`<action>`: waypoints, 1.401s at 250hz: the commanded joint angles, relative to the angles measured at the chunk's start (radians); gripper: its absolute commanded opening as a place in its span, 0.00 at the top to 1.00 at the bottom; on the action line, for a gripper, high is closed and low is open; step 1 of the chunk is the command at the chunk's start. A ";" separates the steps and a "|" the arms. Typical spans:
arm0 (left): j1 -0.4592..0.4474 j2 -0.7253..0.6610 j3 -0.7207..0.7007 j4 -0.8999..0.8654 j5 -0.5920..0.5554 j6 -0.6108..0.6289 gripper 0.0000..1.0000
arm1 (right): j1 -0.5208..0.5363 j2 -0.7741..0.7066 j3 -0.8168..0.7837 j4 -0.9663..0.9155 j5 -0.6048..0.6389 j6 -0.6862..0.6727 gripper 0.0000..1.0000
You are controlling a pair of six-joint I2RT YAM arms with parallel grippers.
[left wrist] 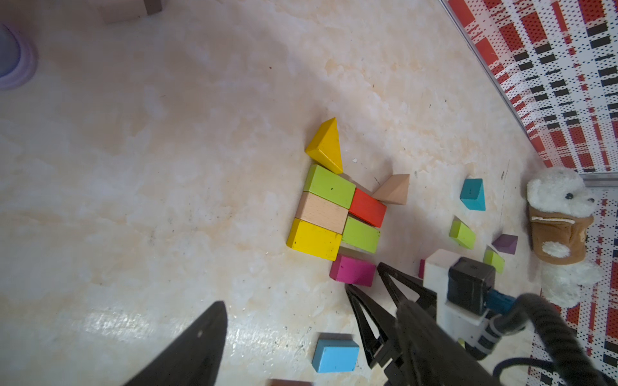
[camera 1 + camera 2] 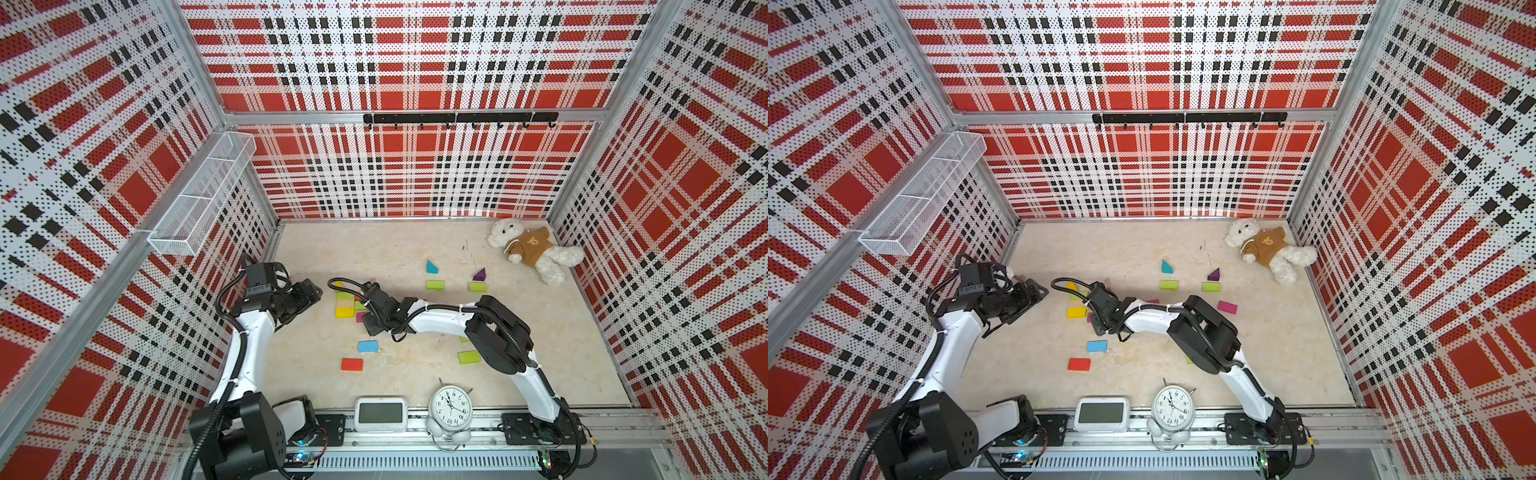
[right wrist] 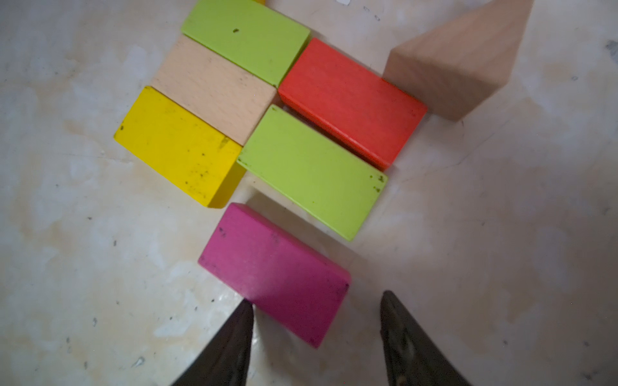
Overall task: Assemble a carrot with building blocks
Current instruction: Assemble the building block at the center of the board.
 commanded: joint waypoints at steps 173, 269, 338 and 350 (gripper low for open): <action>0.007 0.007 0.009 0.003 0.019 0.016 0.18 | 0.005 0.056 0.081 -0.002 -0.011 -0.004 0.42; 0.008 0.010 0.010 0.003 0.025 0.016 0.18 | 0.008 0.068 0.102 0.003 -0.018 -0.009 0.43; 0.008 0.011 0.010 0.003 0.028 0.016 0.17 | 0.009 0.076 0.118 0.003 -0.018 -0.011 0.43; 0.010 0.010 0.009 0.003 0.029 0.016 0.17 | 0.009 0.077 0.121 0.001 -0.016 -0.012 0.43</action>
